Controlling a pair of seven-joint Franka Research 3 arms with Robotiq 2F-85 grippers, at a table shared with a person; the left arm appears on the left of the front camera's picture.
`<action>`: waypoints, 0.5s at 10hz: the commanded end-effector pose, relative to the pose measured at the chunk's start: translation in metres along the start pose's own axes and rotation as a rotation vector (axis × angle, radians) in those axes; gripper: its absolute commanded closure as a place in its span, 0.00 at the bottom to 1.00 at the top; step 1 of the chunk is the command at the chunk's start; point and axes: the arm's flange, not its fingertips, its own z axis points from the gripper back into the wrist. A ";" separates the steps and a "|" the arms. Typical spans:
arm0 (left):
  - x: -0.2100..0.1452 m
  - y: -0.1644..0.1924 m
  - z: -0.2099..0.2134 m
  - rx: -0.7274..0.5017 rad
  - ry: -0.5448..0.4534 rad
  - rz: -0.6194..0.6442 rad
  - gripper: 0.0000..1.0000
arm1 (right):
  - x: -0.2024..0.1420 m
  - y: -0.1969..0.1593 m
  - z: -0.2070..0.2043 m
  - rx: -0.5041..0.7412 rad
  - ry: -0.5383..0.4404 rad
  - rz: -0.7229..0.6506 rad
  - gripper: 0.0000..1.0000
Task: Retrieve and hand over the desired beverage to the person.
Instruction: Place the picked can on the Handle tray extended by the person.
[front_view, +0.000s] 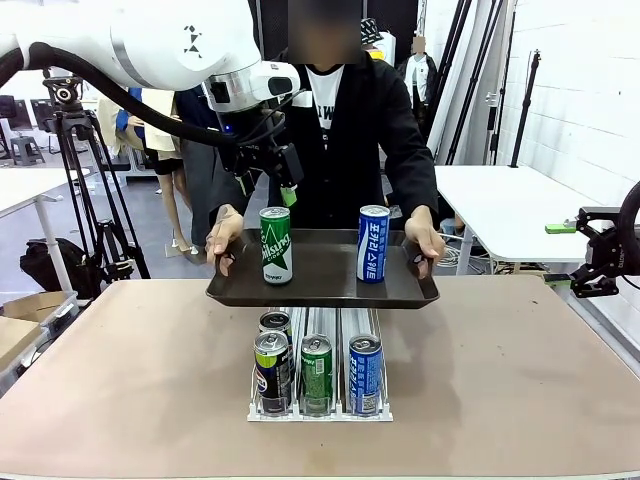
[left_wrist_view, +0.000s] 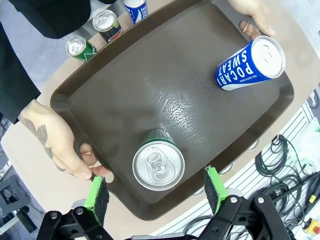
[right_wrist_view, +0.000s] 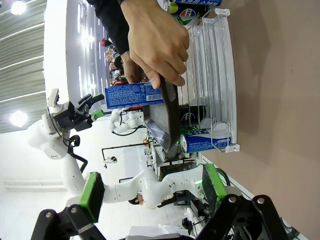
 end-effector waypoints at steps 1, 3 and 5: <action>0.000 0.000 0.002 0.001 -0.003 -0.001 0.00 | 0.001 0.001 0.000 0.000 0.000 0.002 0.00; 0.000 0.000 0.002 0.001 -0.003 -0.001 0.00 | 0.001 0.001 0.000 0.000 0.000 0.002 0.00; -0.004 0.007 0.008 -0.036 0.013 0.026 0.00 | 0.001 0.001 0.000 0.000 0.000 0.002 0.00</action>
